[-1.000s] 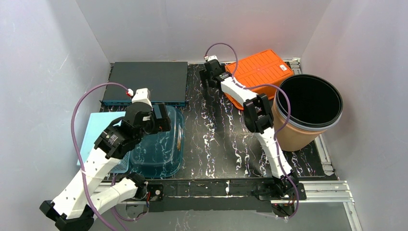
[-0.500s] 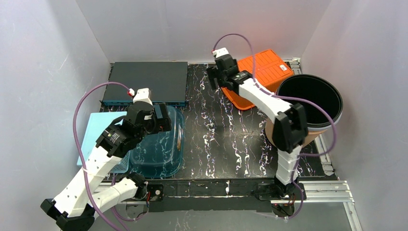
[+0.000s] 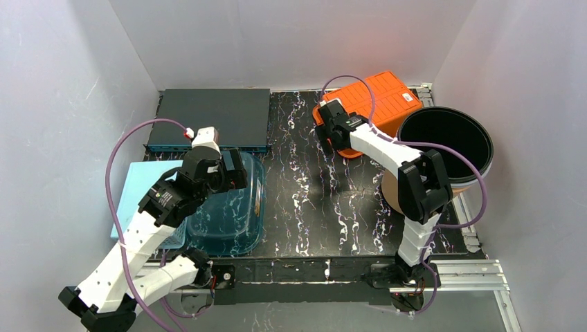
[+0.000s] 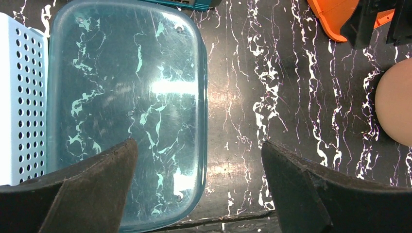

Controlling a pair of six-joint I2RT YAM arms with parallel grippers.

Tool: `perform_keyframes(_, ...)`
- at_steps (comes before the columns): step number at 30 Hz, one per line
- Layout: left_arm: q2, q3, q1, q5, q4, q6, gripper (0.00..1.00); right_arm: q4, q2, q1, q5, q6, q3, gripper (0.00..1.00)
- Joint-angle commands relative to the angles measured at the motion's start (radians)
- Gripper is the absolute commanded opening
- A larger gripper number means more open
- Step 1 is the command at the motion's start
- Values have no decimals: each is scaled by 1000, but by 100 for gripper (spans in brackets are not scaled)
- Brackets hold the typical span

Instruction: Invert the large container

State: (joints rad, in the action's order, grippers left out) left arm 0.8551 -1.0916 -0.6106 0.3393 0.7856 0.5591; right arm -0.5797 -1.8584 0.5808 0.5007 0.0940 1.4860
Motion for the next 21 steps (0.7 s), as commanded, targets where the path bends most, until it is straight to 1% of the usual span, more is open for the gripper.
perform_keyframes(1,-25,3,6,5,-4,4,97,47,-18,-25,-12,-42,7,99)
perform_keyframes(10,-42,4,6,13,7,8,97,157,-139,-31,-90,-168,73,99)
perform_keyframes(16,-41,3,5,17,11,7,97,192,-180,-31,-164,-213,138,99)
perform_keyframes(21,-30,-1,6,9,10,3,97,182,-257,-31,-165,-241,232,99)
